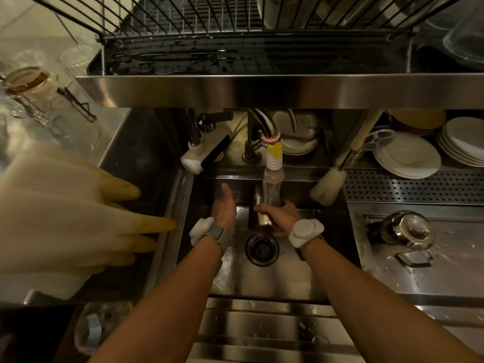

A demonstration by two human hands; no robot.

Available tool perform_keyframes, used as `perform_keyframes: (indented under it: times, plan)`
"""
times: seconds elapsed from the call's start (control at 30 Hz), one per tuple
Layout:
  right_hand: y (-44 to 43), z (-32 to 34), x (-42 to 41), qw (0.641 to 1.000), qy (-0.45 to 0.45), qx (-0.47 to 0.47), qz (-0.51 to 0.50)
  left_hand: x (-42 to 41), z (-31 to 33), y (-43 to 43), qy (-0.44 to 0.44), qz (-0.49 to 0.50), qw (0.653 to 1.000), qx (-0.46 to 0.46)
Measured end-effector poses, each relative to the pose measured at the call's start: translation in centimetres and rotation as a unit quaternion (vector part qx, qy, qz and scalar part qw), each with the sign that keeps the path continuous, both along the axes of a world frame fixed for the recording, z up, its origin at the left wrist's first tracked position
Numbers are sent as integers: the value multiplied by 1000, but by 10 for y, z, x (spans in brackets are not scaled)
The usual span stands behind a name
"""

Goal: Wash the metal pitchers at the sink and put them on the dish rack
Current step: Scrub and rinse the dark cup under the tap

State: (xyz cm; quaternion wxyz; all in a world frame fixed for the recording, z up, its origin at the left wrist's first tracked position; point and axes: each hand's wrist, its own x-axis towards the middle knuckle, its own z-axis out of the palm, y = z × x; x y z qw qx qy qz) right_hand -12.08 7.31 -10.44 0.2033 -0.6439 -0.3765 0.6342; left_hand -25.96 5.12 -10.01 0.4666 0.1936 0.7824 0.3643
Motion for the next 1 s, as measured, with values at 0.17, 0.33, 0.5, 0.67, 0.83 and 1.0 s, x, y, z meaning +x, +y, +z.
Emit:
perform_keyframes:
  times: [0.17,0.33,0.5,0.67,0.83,1.0]
  plan:
    - [4,4,2,999,-20,13,43,-3,-9,1,9,-41,999,-19]
    - [1,1,12,999,19,32,-32,3,-14,6,2,-78,997,-22]
    - [-2,-4,10,999,1,49,3,8,-18,8,-16,-91,995,-21]
    - [-6,-1,12,992,-20,72,99,6,-24,8,-33,-86,996,-17]
    - [-9,-1,19,991,-26,92,98,9,-24,8,-39,-89,995,-5]
    - [-7,3,15,991,-30,108,76,14,-15,9,-43,-88,995,8]
